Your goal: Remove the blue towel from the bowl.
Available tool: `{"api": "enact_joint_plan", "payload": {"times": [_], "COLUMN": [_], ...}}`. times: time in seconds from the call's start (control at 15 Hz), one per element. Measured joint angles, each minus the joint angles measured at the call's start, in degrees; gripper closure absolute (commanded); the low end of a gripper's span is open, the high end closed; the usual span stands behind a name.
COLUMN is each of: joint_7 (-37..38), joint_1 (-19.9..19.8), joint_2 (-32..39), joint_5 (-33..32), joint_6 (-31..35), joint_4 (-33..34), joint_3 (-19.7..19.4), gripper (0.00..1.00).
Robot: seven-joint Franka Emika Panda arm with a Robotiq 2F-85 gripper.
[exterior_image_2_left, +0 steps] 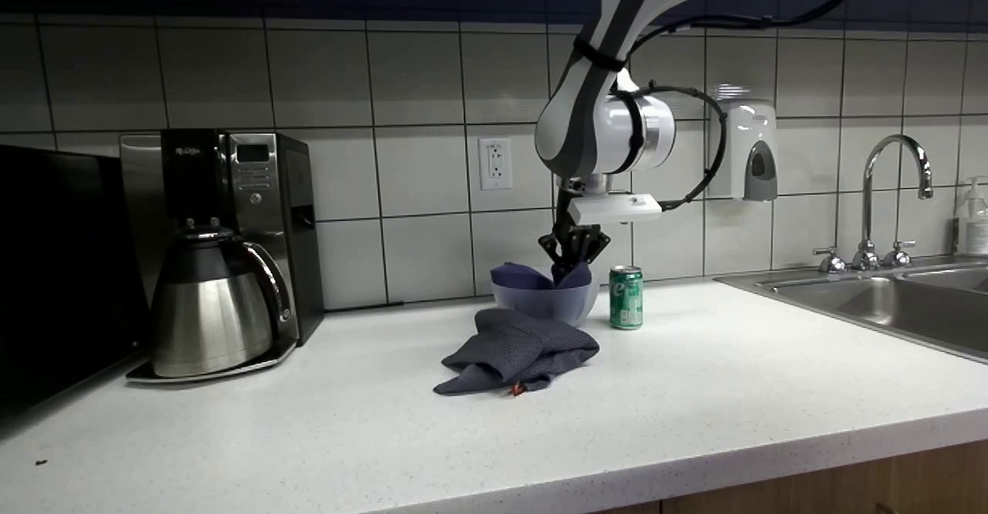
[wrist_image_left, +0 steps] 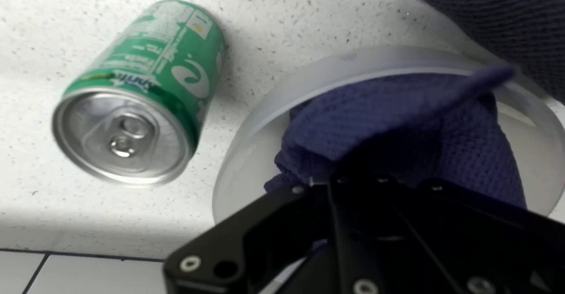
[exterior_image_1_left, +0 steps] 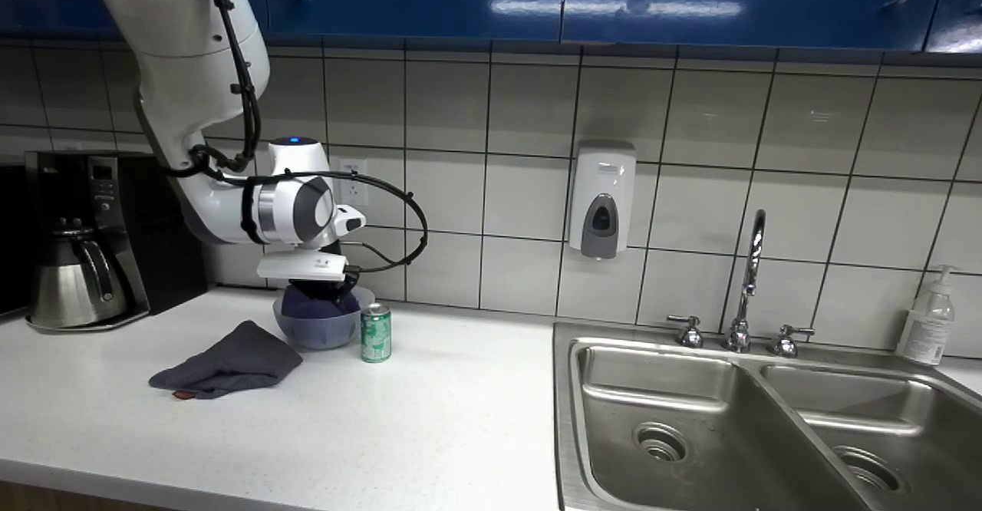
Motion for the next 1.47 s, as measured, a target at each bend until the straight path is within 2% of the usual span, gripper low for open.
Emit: {"api": "enact_joint_plan", "payload": {"times": [0.33,0.73,1.0,1.47], "joint_7": [0.84,6.62,10.68,16.73], "joint_1": [2.07,5.06,5.08,4.40], "joint_2": [-7.41,-19.32,-27.54,-40.72], "joint_5": [-1.66,-8.41,-15.21,-23.49], "joint_6": [3.12,7.09,7.96,7.91], "joint_4": [-5.38,-14.61,-19.31,-26.53], "joint_3": [-1.51,-6.05,-8.10,-7.82], "gripper": [0.99,0.99,0.99,0.99]}}
